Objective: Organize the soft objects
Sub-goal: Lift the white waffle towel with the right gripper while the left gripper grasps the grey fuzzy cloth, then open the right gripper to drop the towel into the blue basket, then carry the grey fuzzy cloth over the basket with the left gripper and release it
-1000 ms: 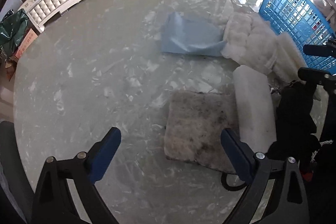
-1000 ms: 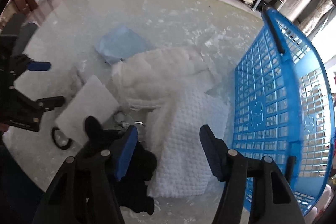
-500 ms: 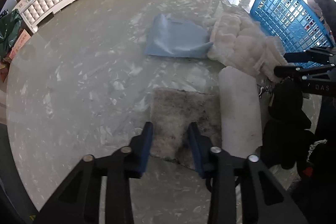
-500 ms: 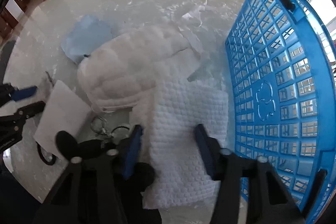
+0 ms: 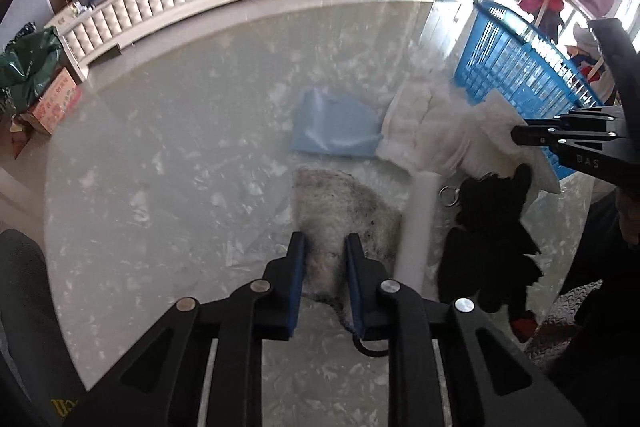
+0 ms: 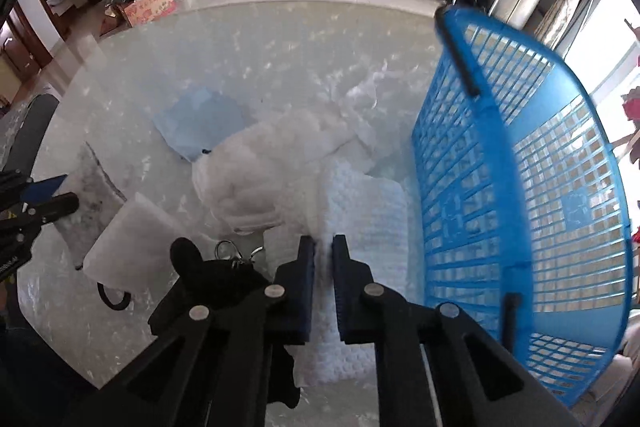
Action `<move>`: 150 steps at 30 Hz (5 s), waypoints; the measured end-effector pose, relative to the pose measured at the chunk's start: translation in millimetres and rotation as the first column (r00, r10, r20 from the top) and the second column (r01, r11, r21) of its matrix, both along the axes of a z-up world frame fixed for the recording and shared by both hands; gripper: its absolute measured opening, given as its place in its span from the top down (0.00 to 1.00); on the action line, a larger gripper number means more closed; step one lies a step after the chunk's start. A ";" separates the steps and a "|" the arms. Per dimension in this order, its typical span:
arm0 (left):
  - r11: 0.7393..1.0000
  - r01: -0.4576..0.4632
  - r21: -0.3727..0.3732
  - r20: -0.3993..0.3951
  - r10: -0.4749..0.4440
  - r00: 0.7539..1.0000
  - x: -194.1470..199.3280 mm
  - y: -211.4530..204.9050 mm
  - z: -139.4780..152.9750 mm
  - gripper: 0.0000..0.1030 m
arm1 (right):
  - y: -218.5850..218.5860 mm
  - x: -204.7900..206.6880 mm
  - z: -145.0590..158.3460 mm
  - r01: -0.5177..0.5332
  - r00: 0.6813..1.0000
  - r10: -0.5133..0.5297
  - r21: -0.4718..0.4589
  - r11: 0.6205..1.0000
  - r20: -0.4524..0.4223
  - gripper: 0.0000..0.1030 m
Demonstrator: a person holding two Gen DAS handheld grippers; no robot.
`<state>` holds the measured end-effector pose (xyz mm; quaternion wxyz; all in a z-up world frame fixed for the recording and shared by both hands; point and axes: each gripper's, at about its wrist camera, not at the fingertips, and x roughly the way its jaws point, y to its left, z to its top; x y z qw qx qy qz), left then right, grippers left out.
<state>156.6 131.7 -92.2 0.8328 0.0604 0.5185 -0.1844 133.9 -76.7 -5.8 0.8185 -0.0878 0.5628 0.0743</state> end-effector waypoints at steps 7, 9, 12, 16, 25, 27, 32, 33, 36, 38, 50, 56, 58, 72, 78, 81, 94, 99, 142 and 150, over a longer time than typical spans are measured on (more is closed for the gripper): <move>1.000 0.001 -0.004 0.051 -0.001 0.999 -19.3 1.3 29.0 0.82 | -6.9 -8.1 17.2 -0.018 0.999 0.017 0.012 1.000 0.045 0.93; 1.000 0.002 0.002 0.069 -0.002 0.998 -23.6 -1.2 37.4 0.82 | -4.3 -14.9 25.9 -0.030 0.997 0.030 0.009 1.000 0.064 0.93; 1.000 -0.003 -0.001 0.093 0.003 0.996 -23.1 -6.6 47.4 0.82 | -7.9 -19.7 34.9 -0.044 0.995 0.043 0.013 0.999 0.093 0.93; 1.000 -0.010 -0.003 0.126 0.010 0.992 -27.6 -11.0 63.3 0.82 | -12.2 -28.2 58.1 -0.059 0.990 0.055 0.032 0.998 0.127 0.93; 1.000 0.011 0.000 0.157 -0.011 0.988 -34.5 -30.6 80.0 0.82 | -37.5 -43.3 111.8 -0.086 0.974 0.077 0.033 0.996 0.213 0.93; 1.000 0.015 -0.011 0.163 -0.013 0.987 -35.2 -33.9 83.3 0.82 | -43.4 -46.1 123.4 -0.087 0.968 0.078 0.026 0.996 0.239 0.93; 0.999 0.026 -0.022 0.177 -0.022 0.984 -34.5 -46.9 92.1 0.82 | -70.9 -47.4 143.2 -0.067 0.953 0.063 0.003 0.998 0.297 0.93; 0.999 0.031 -0.026 0.180 -0.026 0.983 -34.4 -49.7 93.6 0.82 | -76.9 -47.4 146.2 -0.060 0.951 0.057 0.001 0.998 0.304 0.93; 0.998 0.050 -0.038 0.187 -0.042 0.982 -33.9 -57.7 96.9 0.82 | -97.7 -47.2 153.9 -0.034 0.949 0.036 -0.012 0.999 0.312 0.93; 0.997 0.059 -0.041 0.187 -0.050 0.981 -32.3 -63.1 97.1 0.82 | -104.3 -45.8 147.9 -0.020 0.952 0.027 -0.027 0.999 0.305 0.93; 0.999 0.054 -0.003 0.137 -0.053 0.989 -18.9 -71.4 83.1 0.82 | -134.3 4.4 40.4 0.021 0.997 -0.018 -0.045 0.999 0.072 0.93; 0.999 0.039 0.003 0.125 -0.039 0.991 -15.9 -66.5 79.7 0.82 | -133.1 19.6 -6.6 0.005 0.997 -0.006 -0.007 1.000 -0.072 0.93; 0.999 0.035 0.004 0.119 -0.035 0.992 -14.3 -66.7 78.3 0.82 | -132.4 22.6 -17.7 -0.001 0.994 0.002 0.007 1.000 -0.110 0.93; 0.997 0.075 -0.004 0.114 -0.074 0.991 -10.9 -81.7 78.3 0.82 | -123.6 33.1 -57.8 -0.024 0.970 0.028 0.019 1.000 -0.241 0.91; 0.996 0.092 -0.017 0.118 -0.089 0.989 -9.7 -90.2 80.6 0.82 | -115.4 27.7 -67.7 -0.065 0.969 0.056 -0.030 0.997 -0.242 0.61; 0.996 0.092 -0.011 0.112 -0.090 0.990 -7.2 -95.6 79.4 0.82 | -111.0 20.7 -67.4 -0.063 0.972 0.051 -0.049 0.997 -0.229 0.57; 0.995 0.087 -0.055 0.115 -0.081 0.990 -1.9 -126.1 100.2 0.82 | -142.7 -3.7 -27.2 -0.048 0.996 0.054 0.075 0.996 -0.076 0.01; 0.990 0.134 -0.039 0.126 -0.128 0.984 0.9 -156.9 112.3 0.82 | -152.9 -16.1 0.6 -0.059 0.998 0.056 0.104 0.993 0.034 0.01; 0.893 0.395 0.218 -0.011 -0.402 0.915 121.7 -307.7 23.1 0.82 | -205.1 -21.3 8.0 0.073 0.980 -0.088 0.086 0.994 0.177 0.00; 0.873 0.424 0.242 0.007 -0.438 0.899 125.3 -313.6 15.2 0.77 | -210.7 -19.2 7.0 0.092 0.981 -0.108 0.103 0.990 0.161 0.00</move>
